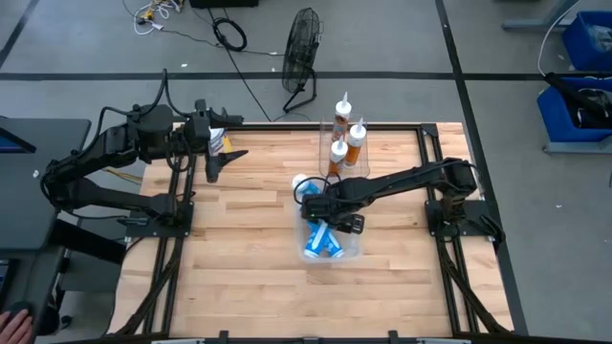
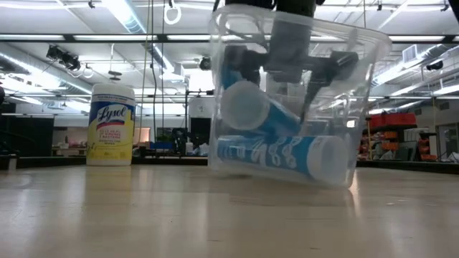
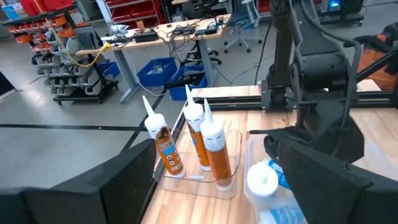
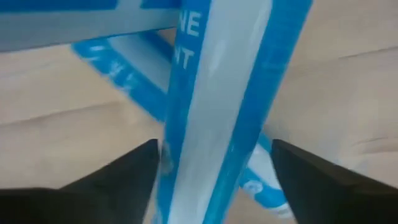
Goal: Sort silicone sealant tubes
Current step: Adjust the blue sealants in the bottom transparent bin
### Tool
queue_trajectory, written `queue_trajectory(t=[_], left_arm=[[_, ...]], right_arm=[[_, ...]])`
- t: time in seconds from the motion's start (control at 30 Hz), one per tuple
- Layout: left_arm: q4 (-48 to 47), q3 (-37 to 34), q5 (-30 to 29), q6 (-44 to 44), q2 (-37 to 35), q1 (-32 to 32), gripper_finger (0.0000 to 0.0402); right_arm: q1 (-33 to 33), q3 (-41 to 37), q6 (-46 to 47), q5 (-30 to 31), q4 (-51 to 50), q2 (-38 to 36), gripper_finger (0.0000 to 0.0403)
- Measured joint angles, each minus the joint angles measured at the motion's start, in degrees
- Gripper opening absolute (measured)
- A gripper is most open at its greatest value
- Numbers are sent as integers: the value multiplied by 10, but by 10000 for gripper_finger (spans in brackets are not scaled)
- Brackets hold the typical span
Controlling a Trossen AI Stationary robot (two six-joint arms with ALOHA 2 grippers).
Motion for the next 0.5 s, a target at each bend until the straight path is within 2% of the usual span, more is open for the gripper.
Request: queue_trajectory(t=[0.1, 0.23, 0.4, 0.5], left_arm=[[0, 0, 0, 0, 0, 0, 342], [-1, 0, 0, 2, 0, 0, 342], [-1, 0, 0, 22, 0, 0, 342], [-1, 0, 0, 26, 0, 0, 342]], right_arm=[[-2, 0, 2, -1, 0, 10, 351], [-8, -2, 3, 18, 25, 17, 354], [-29, -1, -36, 6, 74, 32, 309], [-34, 0, -41, -6, 107, 44, 261]])
